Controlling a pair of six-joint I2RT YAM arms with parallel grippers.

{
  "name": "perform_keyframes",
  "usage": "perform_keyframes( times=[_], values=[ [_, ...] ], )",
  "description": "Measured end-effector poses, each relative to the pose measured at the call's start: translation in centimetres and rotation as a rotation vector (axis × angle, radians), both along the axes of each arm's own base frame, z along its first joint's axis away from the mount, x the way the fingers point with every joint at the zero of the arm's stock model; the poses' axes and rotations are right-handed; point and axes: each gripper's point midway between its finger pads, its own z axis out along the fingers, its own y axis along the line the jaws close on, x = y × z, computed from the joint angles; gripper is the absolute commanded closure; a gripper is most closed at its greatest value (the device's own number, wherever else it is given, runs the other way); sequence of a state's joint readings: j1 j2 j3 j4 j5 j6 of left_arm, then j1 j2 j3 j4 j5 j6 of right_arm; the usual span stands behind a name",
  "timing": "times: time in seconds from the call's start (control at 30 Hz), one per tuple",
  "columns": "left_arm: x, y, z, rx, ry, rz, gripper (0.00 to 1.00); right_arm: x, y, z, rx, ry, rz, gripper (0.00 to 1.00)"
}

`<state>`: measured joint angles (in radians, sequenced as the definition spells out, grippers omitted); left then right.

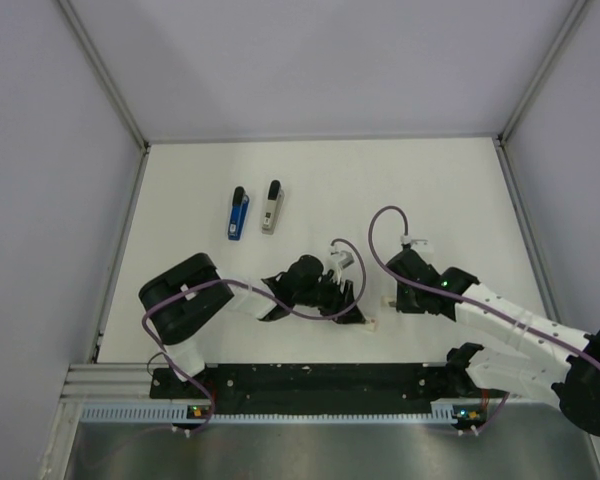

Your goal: Unload the staples from the stapler

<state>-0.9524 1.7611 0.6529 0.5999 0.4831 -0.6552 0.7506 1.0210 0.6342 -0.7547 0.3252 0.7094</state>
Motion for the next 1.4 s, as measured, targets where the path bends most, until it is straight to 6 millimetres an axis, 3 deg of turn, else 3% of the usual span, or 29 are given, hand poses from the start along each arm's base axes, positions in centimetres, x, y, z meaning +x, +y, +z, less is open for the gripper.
perform_keyframes(
  times=[0.33,1.07,1.4],
  values=[
    [-0.2,-0.1,0.0,0.0,0.001,-0.005,0.55,0.0,-0.1,0.1,0.001,-0.006,-0.002,1.0],
    [0.4,0.5,-1.1,0.051,-0.01,0.054,0.53,-0.1,-0.2,-0.4,-0.005,-0.002,-0.002,1.0],
    [0.0,0.3,-1.3,0.052,0.001,0.045,0.6,-0.3,-0.3,-0.5,-0.007,0.004,-0.001,1.0]
  ],
)
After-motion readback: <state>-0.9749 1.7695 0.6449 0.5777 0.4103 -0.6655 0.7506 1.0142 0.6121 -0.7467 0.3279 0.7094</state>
